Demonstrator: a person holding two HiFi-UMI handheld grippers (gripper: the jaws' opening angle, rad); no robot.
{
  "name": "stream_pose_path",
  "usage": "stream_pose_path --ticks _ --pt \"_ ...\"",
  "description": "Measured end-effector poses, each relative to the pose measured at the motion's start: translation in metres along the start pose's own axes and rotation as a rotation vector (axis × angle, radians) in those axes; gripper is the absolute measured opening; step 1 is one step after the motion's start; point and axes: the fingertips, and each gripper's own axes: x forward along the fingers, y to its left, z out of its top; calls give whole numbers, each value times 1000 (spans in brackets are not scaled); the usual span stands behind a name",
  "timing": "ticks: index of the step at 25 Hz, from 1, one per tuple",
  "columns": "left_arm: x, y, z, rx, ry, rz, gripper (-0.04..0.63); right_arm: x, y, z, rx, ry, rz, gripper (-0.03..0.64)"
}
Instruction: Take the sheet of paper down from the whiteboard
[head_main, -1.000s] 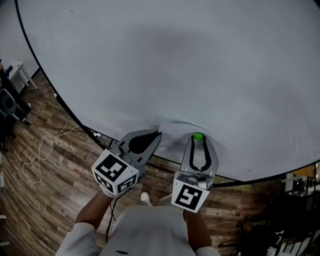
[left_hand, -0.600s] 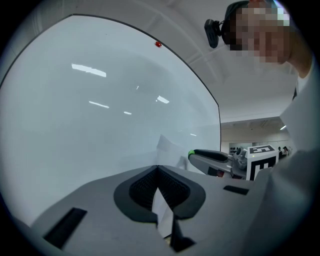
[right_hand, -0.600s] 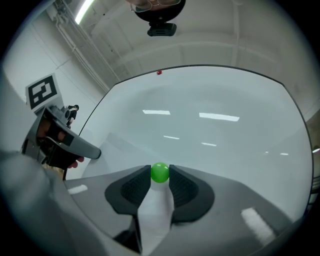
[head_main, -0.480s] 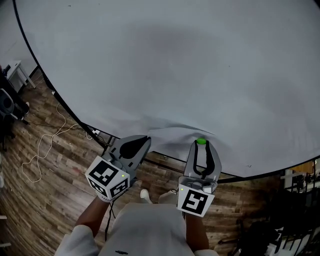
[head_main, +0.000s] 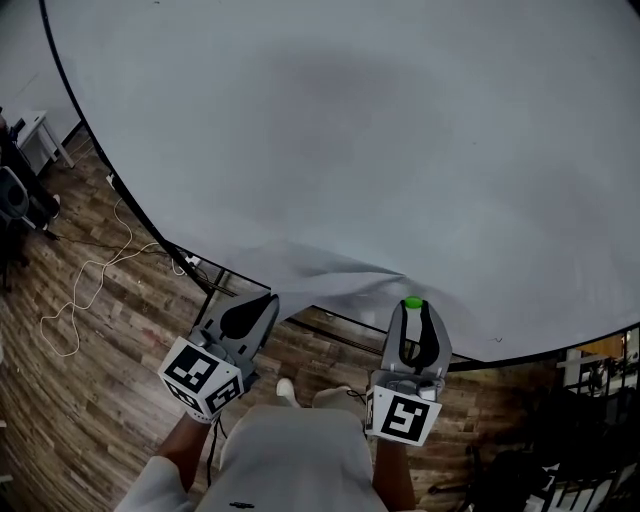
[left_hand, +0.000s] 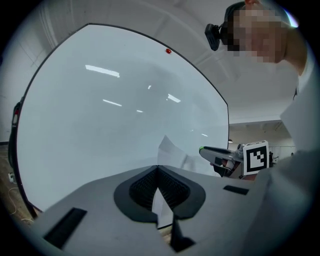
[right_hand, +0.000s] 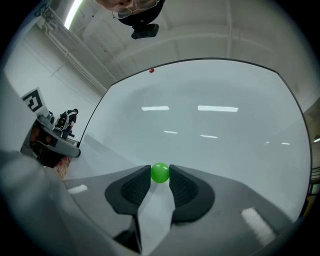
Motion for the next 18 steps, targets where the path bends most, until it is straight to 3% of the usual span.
stream_pose_path --ticks 8,18 --pt "-23 6 -1 -26 -42 96 6 -17 -24 -20 48 20 6 127" --pt "-39 17 5 -17 -85 157 6 -26 -29 -36 93 31 18 127"
